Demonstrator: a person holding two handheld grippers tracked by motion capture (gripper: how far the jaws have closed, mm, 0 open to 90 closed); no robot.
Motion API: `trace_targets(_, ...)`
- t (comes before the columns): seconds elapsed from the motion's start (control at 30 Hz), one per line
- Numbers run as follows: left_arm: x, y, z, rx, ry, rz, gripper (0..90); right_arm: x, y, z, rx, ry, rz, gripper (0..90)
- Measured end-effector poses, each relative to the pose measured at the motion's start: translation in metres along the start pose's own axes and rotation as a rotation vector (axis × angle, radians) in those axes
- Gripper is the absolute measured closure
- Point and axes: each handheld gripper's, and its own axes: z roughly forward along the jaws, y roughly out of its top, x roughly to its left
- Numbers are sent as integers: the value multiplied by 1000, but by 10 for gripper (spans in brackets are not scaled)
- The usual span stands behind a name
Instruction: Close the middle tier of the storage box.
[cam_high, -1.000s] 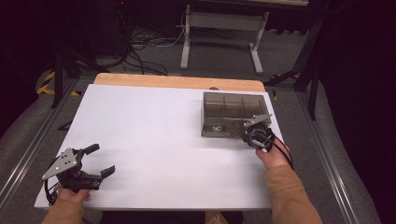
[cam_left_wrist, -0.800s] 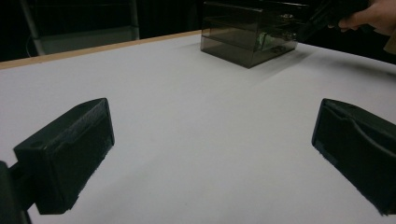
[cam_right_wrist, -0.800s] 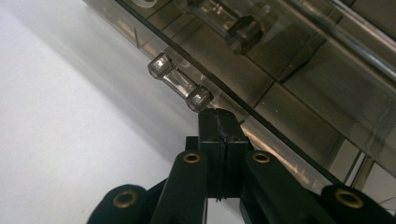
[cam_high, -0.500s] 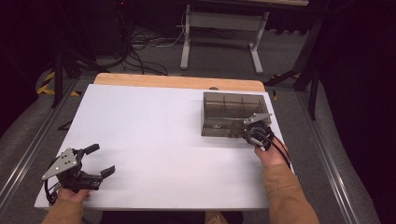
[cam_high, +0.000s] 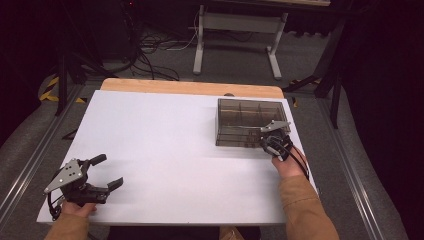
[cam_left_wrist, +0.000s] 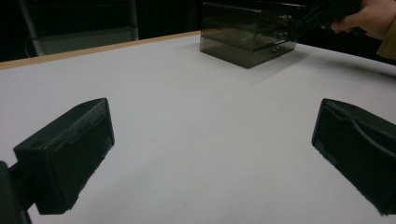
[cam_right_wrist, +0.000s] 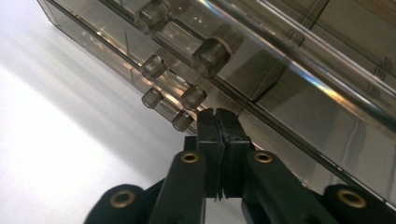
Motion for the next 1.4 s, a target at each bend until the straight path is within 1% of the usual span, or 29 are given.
trace_targets(0.1, 0, 0, 0, -1, -1, 0, 2, -1, -1, -3, 0, 22, 2, 850)
trace_targets(0.13, 0, 0, 0, -1, -1, 3, 2, -1, -1, -4, 1, 23, 0, 840)
trace_targets(0.17, 0, 0, 0, -1, -1, 3, 2, -1, -1, -4, 1, 21, -3, 824)
trace_targets(0.2, 0, 0, 0, 0, -1, 3, 2, -1, -1, -5, 3, 24, -5, 794)
trace_targets(0.23, 0, 0, 0, -1, -1, 3, 2, -2, -2, -7, 6, 37, -5, 783)
trace_targets(0.3, 0, 0, 0, -1, 0, 0, 2, -2, -2, -9, 5, 40, -6, 743)
trace_targets(0.4, 0, 0, 0, -2, 0, 6, 2, -2, -3, -14, 7, 71, -15, 691)
trace_targets(0.47, 0, 0, 1, -2, 1, 6, 2, 0, -4, -18, 6, 77, -22, 650)
trace_targets(0.57, 0, 0, 1, -2, 1, 6, 2, 2, -4, -22, -3, 62, -35, 583)
trace_targets(0.63, 0, 0, 1, -2, 1, 5, 2, 4, -5, -26, -12, 71, -41, 527)
trace_targets(0.7, 0, 0, 1, -2, 1, 6, 2, 5, -5, -30, -34, 104, -38, 433)
trace_targets(0.83, 0, 0, 1, -1, 1, 6, 2, 7, -5, -34, -59, 102, -51, 290)
trace_targets(0.9, 1, 0, 1, -1, 1, 5, 2, 9, -4, -36, -69, 113, -59, 199)
trace_targets(0.97, 1, 0, 1, 0, 3, 12, 2, 11, -4, -37, -69, 112, -64, 139)
trace_targets(1.0, 1, 0, 1, -2, 1, 3, 2, 12, -4, -37, -70, 115, -65, 118)
trace_targets(1.03, 1, 0, 1, 0, 3, 12, 2, 12, -4, -38, -72, 118, -68, 97)
trace_targets(1.07, 1, 0, 1, 0, 3, 12, 2, 13, -4, -38, -81, 118, -69, 55)
trace_targets(1.1, 1, 0, 1, 0, 3, 12, 2, 14, -4, -39, -81, 127, -66, 44)
trace_targets(1.13, 1, 0, 1, -2, 1, 3, 2, 14, -4, -39, -82, 130, -68, 36)
trace_targets(1.2, 1, 0, 1, -1, 1, 5, 2, 16, -4, -41, -96, 131, -75, 4)
trace_targets(1.3, 0, 0, 1, -1, -1, 0, 2, 18, -4, -44, -121, 149, -76, 0)
trace_targets(1.37, 1, 0, 1, -2, 0, 5, 2, 19, -3, -47, -138, 149, -81, 0)
trace_targets(1.4, 1, 0, 1, -2, 0, 5, 2, 20, -3, -49, -146, 159, -77, 0)
